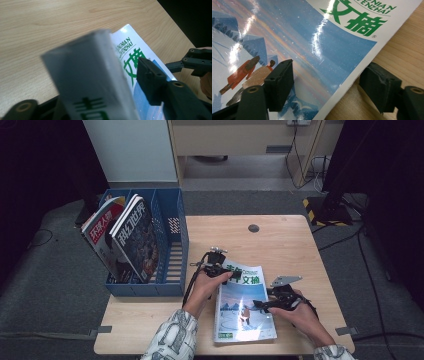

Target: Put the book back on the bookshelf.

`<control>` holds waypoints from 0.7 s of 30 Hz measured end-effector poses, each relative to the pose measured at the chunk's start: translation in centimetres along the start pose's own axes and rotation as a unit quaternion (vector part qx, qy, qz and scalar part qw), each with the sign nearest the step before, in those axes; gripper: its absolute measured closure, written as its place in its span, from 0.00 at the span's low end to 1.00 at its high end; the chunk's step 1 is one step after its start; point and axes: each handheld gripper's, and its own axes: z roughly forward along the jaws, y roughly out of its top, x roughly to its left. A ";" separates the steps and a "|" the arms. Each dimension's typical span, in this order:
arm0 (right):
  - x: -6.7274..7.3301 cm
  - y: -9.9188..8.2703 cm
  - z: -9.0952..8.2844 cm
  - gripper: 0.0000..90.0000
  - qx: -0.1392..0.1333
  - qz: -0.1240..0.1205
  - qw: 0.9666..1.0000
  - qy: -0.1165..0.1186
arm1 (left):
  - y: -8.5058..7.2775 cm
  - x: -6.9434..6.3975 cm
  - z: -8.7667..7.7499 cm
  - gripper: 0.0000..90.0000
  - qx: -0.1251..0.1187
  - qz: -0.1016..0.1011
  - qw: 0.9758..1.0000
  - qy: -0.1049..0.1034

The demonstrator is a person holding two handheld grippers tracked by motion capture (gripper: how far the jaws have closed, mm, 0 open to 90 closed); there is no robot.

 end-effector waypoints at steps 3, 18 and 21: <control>-0.3 0.2 0.3 0.16 0.001 0.006 1.000 -0.016 | 0.1 0.0 -0.1 0.69 -0.004 -0.008 1.000 0.005; -0.4 0.3 1.1 0.14 -0.008 0.028 0.999 -0.015 | 0.7 -1.0 -0.2 0.67 0.032 0.020 0.999 -0.006; -0.2 0.4 1.1 0.14 -0.005 0.024 1.000 -0.014 | 0.8 -0.9 -0.1 0.66 0.034 0.017 0.999 -0.006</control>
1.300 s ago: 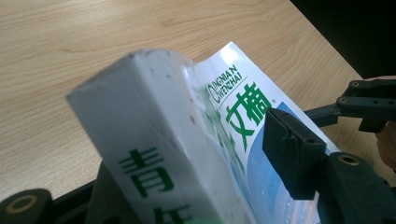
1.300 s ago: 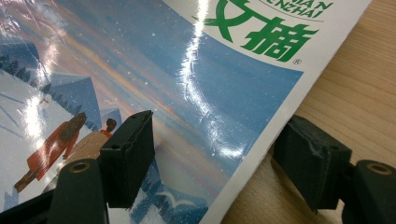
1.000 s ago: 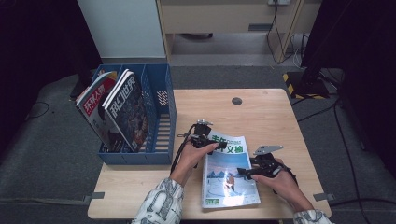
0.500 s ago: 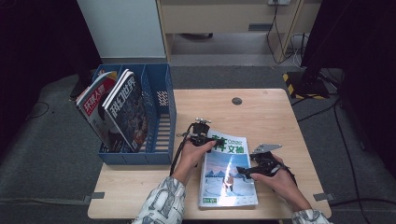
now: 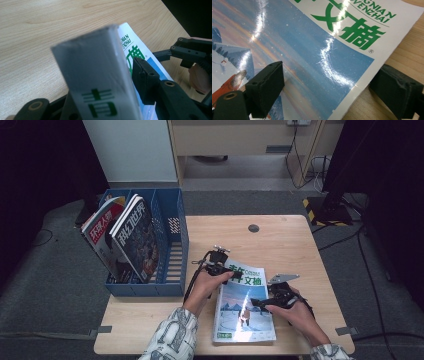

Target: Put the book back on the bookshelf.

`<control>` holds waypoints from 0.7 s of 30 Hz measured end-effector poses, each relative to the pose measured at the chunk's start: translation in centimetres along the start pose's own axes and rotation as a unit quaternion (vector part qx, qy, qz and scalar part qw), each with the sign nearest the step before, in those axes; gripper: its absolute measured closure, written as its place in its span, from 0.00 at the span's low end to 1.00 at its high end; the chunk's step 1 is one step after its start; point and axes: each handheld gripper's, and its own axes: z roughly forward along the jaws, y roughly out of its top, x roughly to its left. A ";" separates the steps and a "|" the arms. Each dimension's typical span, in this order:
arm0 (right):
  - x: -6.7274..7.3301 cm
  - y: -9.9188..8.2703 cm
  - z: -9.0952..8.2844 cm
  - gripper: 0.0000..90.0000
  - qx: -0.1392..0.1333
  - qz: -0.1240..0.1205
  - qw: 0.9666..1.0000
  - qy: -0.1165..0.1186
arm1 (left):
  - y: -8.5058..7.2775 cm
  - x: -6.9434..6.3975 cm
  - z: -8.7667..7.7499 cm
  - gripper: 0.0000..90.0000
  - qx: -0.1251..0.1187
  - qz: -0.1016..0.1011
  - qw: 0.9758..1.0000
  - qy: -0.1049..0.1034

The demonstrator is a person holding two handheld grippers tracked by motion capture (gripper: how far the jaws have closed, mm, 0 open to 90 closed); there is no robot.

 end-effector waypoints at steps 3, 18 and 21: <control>0.0 0.0 0.0 0.14 0.000 -0.001 1.000 0.001 | 0.1 0.0 0.0 0.68 -0.002 -0.007 1.000 -0.001; -0.9 0.6 -4.0 0.16 -0.061 -0.001 0.998 -0.026 | 0.7 -1.8 -1.5 0.79 -0.018 -0.004 1.000 -0.002; -1.6 0.2 -5.1 0.16 -0.075 0.008 0.996 -0.042 | 0.7 -2.0 -1.9 0.80 -0.020 -0.004 1.000 -0.005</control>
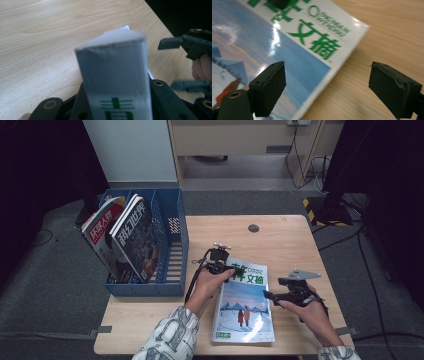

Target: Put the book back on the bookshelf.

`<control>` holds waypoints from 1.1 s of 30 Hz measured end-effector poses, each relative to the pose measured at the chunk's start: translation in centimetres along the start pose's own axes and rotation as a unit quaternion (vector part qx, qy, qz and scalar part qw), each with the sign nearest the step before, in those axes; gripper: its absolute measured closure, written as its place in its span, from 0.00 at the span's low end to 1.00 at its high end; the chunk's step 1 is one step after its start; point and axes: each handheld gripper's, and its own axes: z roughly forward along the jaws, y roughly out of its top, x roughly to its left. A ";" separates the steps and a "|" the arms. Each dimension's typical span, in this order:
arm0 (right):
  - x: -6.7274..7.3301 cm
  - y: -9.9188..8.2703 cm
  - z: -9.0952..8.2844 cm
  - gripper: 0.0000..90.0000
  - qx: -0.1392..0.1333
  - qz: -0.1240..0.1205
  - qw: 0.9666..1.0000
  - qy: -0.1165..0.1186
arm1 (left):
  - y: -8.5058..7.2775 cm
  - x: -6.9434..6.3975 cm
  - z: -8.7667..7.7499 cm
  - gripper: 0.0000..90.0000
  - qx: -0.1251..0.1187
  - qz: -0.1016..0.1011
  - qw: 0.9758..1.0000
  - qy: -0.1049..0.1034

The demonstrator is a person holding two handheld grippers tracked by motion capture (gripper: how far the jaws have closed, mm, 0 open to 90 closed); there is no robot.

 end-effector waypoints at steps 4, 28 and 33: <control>-1.4 -0.6 -1.1 0.17 -0.004 0.022 0.999 -0.045 | 0.1 -0.8 -1.0 0.80 -0.006 0.007 1.000 0.000; -3.1 -1.8 0.1 0.17 0.052 -0.001 0.987 -0.154 | 5.8 -4.6 -9.5 0.82 -0.078 0.082 0.992 0.051; -3.1 -1.9 0.4 0.17 0.064 -0.014 0.985 -0.159 | 6.9 -4.8 -11.4 0.82 -0.100 0.082 0.990 0.060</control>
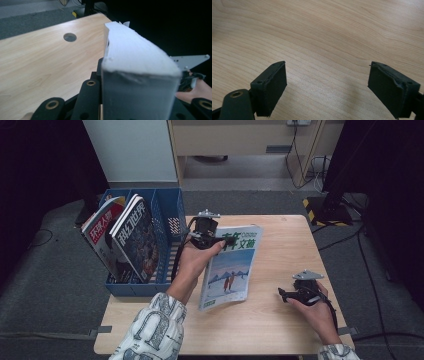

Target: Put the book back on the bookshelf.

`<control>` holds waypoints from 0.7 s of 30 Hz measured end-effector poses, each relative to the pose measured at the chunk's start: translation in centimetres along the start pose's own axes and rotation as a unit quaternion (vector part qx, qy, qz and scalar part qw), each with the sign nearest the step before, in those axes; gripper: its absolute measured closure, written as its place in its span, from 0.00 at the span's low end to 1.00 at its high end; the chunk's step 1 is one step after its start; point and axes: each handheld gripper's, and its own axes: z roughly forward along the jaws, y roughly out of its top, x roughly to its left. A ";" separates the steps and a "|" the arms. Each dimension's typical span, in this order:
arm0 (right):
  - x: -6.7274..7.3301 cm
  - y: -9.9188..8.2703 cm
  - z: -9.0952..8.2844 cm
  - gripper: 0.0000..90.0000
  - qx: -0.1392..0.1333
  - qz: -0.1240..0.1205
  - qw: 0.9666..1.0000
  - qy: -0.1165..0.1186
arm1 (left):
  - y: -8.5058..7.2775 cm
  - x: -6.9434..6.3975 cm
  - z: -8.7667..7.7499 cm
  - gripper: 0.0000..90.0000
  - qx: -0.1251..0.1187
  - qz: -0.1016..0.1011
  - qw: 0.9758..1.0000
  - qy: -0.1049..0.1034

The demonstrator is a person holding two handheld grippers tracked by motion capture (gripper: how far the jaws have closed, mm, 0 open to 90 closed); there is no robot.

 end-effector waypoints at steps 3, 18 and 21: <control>0.1 -0.1 0.1 0.17 0.003 -0.001 1.000 -0.002 | 0.3 0.0 -0.4 0.82 -0.005 0.000 1.000 0.004; 0.1 -0.4 0.8 0.17 0.019 -0.009 1.000 -0.007 | 1.6 1.0 -2.9 0.82 -0.039 -0.016 0.999 0.021; 0.2 -0.4 0.8 0.17 0.023 -0.010 1.000 -0.005 | 1.7 1.0 -3.2 0.82 -0.044 -0.017 0.999 0.023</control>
